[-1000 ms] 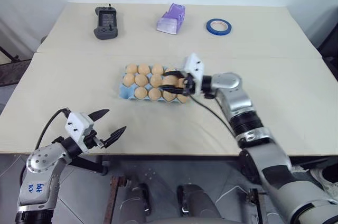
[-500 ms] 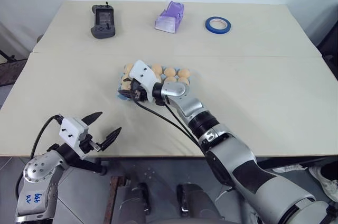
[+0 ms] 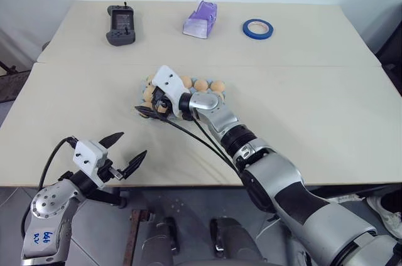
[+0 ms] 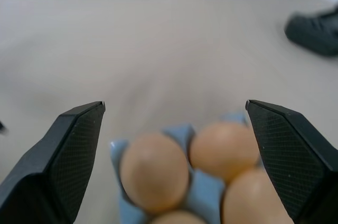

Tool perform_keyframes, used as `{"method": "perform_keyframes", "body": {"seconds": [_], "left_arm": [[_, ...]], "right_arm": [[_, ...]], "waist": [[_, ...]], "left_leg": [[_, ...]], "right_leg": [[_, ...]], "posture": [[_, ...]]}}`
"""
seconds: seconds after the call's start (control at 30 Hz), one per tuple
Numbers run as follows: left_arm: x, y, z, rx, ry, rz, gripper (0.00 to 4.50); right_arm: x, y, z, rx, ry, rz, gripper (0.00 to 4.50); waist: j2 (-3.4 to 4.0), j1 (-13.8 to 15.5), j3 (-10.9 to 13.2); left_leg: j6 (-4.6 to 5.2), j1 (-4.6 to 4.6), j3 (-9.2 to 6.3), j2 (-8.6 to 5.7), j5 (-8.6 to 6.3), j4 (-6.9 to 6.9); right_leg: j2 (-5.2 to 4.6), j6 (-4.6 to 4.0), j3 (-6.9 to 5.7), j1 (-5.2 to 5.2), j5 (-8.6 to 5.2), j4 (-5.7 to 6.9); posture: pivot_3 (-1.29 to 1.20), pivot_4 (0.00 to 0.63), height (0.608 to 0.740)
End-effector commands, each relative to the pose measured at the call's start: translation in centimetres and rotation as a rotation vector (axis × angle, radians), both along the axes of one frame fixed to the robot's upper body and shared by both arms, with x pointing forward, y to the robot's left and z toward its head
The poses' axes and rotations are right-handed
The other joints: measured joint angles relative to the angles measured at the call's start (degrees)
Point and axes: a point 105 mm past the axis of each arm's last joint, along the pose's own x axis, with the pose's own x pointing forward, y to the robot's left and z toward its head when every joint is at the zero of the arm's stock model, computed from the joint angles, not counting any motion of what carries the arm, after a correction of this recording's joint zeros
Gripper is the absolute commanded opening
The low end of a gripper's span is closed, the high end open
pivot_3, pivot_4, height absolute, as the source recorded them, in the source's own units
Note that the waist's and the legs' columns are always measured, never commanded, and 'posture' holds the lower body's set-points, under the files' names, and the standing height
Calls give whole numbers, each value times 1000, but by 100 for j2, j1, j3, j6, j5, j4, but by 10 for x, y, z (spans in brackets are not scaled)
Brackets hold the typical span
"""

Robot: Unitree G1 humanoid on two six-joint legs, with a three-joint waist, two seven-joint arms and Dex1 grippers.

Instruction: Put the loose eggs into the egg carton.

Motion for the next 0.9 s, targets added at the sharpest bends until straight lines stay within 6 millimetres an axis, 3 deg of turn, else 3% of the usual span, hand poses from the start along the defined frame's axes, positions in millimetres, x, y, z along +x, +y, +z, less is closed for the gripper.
{"method": "perform_keyframes", "body": {"seconds": [0.03, 0.2, 0.37, 0.5, 0.67, 0.9], "left_arm": [[-3, -5, 8, -3, -37, -20, 4500], [1, -8, 11, -5, -44, -44, 4500], [5, -10, 14, 0, -42, -74, 4500], [12, -12, 16, 32, -46, -89, 4500], [20, -12, 19, 7, -45, -69, 4500], [28, -11, 27, 49, -98, -33, 4500]], "right_arm": [[-12, -8, 24, 96, -51, 88, 4476], [-17, -80, 21, 138, -96, 78, 4476], [-21, -160, -8, 104, -95, -61, 4476], [-26, -237, -40, 16, -91, -237, 4476], [-28, -272, -52, 18, -85, -353, 4476], [-32, -290, -47, 69, -89, -461, 4476]], "waist": [[-1, 14, 0], [-3, 134, -2], [-3, 172, -2], [-3, 170, -2], [-3, 94, -2], [-3, 172, -2]], "left_leg": [[0, 0, -2, 0, 0, 2], [7, -3, -7, -1, -4, 23], [15, -2, -6, -1, -8, 44], [16, 4, -5, -1, -7, 45], [38, 12, 9, 13, 5, 54], [28, 14, 5, 16, 1, 76]], "right_leg": [[1, 0, -2, 1, 0, 0], [0, 5, -5, 12, 2, -2], [-2, 16, -3, 20, 9, 0], [-1, 15, 2, 22, 9, 0], [24, 16, 20, 21, 9, 8], [27, 24, 20, 29, 14, 17]], "posture": [[0, 150, 740], [0, 150, 740], [0, 150, 740], [0, 150, 740], [0, 150, 740], [0, 150, 740]]}}
